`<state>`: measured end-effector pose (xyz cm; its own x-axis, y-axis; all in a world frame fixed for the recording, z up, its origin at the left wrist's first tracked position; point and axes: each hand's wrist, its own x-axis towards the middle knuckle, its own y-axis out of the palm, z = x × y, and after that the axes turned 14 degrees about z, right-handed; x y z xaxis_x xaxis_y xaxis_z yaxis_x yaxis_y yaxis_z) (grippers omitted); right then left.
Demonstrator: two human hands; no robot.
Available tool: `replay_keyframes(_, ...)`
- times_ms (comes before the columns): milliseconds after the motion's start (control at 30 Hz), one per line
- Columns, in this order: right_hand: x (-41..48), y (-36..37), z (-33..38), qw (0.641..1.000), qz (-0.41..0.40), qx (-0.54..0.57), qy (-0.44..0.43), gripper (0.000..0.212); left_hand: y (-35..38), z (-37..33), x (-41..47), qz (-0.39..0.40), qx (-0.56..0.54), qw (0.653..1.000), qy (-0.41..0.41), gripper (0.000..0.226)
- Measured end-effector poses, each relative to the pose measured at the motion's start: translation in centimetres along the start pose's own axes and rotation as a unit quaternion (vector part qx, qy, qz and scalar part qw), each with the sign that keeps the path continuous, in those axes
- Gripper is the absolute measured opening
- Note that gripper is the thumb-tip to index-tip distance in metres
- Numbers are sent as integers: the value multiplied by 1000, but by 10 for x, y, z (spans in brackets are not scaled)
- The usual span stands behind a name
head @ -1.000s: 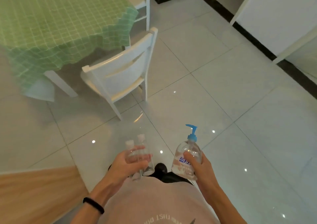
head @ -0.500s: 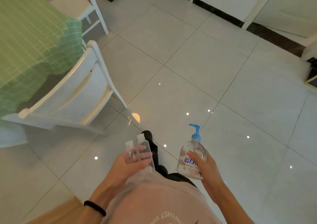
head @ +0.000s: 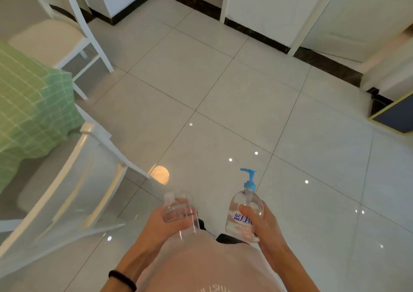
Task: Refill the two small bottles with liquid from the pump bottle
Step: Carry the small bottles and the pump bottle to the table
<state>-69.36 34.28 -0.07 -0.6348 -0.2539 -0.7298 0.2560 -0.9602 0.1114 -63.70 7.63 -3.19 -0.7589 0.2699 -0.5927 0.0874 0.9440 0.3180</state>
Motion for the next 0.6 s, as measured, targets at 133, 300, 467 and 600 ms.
replay_keyframes(133, 32, 3, 32, 1000, -16, 9, -8, 39, -17, -49, 42, 39, 28, 999, 6, 57)
replay_keyframes(300, 78, 0, 76, 1000, -23, -4, 0, 50, -31, -95, 84, 30, 47, 998, 3, 69)
replay_keyframes(467, 133, -10, 122, 1000, 1, -25, 6, 55, -42, -130, 126, -7, 31, 999, -8, 71)
replay_keyframes(600, 185, -23, 172, 999, 37, -35, -1, 50, -51, -161, 160, -52, 11, 999, 6, 79)
